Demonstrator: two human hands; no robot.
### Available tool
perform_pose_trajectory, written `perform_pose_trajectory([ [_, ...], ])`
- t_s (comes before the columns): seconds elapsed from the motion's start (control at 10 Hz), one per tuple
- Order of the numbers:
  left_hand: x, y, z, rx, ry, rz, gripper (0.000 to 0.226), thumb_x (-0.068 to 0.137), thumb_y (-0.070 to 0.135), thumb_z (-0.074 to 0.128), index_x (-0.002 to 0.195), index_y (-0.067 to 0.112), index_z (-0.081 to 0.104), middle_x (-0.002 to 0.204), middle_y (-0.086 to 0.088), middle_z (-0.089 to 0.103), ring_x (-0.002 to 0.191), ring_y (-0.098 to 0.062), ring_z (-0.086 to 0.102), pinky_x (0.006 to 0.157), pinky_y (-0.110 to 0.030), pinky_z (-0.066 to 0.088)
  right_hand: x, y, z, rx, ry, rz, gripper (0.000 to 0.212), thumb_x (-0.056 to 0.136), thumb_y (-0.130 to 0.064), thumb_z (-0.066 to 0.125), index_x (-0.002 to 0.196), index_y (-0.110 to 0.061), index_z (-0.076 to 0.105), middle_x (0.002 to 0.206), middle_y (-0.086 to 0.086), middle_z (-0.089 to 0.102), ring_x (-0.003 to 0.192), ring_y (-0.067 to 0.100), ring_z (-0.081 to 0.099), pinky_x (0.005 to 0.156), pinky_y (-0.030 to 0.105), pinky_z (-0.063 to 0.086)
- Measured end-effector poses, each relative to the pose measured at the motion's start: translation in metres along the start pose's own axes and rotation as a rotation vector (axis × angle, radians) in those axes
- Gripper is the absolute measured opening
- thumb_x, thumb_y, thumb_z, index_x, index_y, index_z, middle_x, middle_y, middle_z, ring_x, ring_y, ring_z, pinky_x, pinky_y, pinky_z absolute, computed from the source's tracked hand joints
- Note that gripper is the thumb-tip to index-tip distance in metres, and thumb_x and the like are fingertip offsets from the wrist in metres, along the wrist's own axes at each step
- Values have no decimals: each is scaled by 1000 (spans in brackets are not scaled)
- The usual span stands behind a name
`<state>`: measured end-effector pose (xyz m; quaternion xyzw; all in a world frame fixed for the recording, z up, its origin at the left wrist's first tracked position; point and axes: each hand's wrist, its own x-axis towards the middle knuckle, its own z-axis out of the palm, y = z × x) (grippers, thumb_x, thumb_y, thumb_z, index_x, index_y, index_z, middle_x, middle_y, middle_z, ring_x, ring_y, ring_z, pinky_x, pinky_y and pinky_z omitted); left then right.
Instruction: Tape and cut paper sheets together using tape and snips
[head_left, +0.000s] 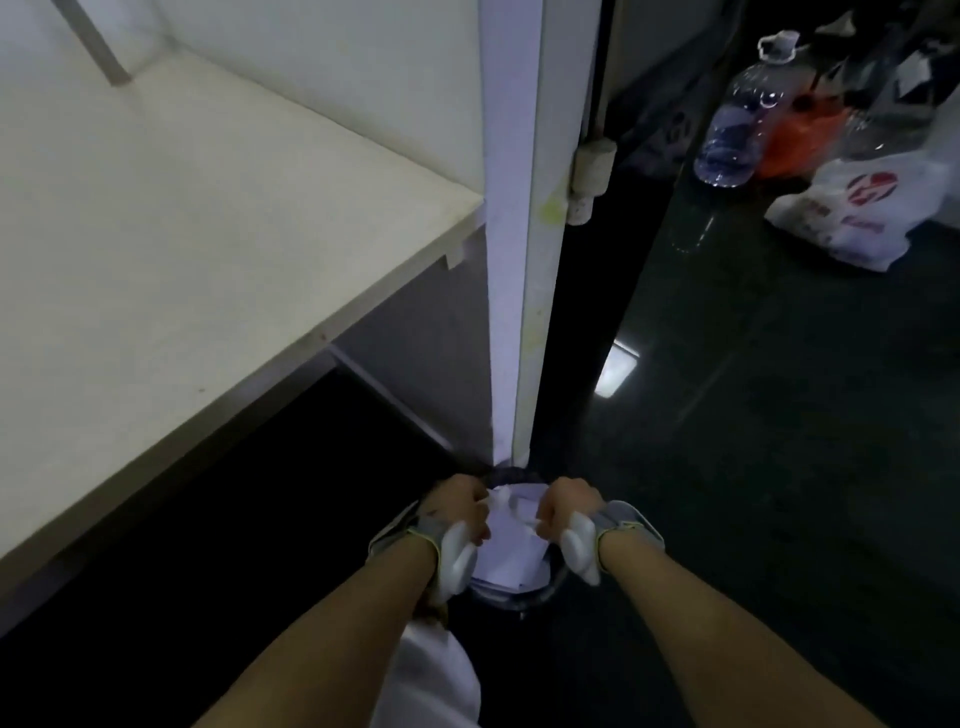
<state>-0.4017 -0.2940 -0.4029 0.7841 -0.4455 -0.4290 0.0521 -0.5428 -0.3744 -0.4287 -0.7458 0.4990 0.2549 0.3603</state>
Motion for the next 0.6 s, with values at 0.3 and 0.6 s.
perform_pose_trajectory([
  [0.3,52,-18,20,106,-54,-17,29,93,31,54,109,13,69,117,-10,66,101,-28,63,74,-19,44,32,15,9,2,-81,16,46,90,-37,57,132,-18,53,141,9,49,130,28,46,108,34,40],
  [0.6,30,-1,6,113,-39,0,17,90,19,50,82,24,63,84,-13,58,73,-27,52,68,-28,44,4,11,-11,50,-32,68,36,91,-27,54,122,-11,63,129,10,60,121,27,56,101,32,46],
])
